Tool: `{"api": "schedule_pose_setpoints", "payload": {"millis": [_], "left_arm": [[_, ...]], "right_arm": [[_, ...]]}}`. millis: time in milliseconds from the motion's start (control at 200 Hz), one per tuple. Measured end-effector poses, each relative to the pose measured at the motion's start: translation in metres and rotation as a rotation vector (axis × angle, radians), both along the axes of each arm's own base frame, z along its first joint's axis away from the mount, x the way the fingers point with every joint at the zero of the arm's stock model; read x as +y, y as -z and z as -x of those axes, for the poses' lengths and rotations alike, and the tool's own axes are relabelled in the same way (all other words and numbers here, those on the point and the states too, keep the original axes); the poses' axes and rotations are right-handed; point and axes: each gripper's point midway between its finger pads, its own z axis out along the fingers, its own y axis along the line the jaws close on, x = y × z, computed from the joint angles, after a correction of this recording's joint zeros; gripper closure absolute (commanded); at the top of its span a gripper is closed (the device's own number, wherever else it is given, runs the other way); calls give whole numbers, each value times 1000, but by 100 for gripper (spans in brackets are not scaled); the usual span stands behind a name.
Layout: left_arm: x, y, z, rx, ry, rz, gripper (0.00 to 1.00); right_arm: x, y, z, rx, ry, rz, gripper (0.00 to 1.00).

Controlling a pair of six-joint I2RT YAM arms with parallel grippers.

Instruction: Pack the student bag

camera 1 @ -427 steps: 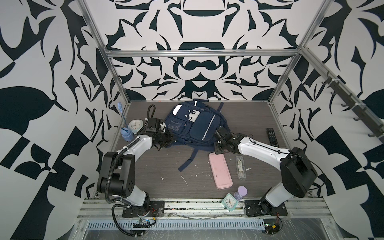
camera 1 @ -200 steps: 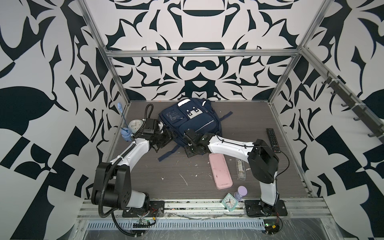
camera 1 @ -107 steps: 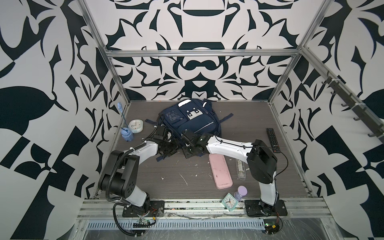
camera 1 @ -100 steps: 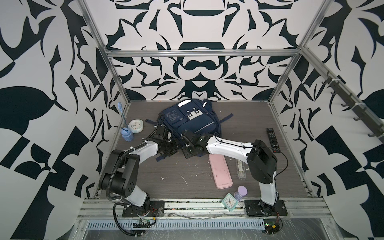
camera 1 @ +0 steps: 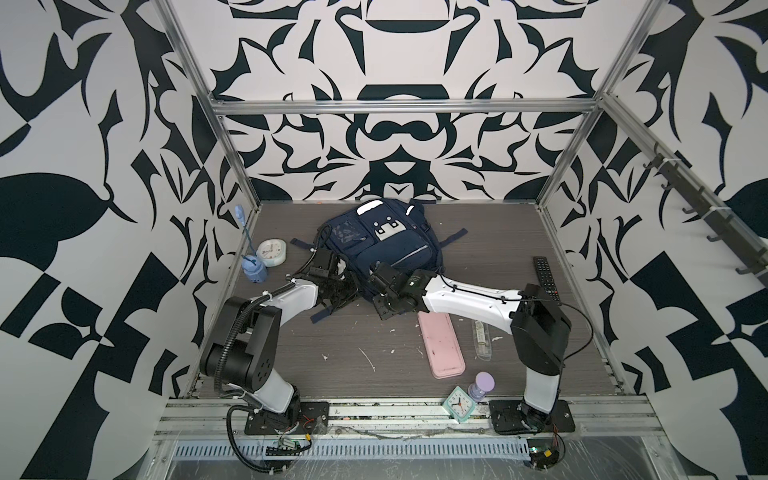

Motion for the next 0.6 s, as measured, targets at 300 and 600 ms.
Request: {"api": "schedule_pose_setpoints", "payload": {"millis": [300, 600], "left_arm": [[16, 1, -3, 15, -18, 12, 100], [17, -10, -18, 3, -23, 8, 79]], "right_arm": [[-81, -2, -21, 14, 146, 6, 100], [-93, -6, -23, 20, 178, -16, 100]]}}
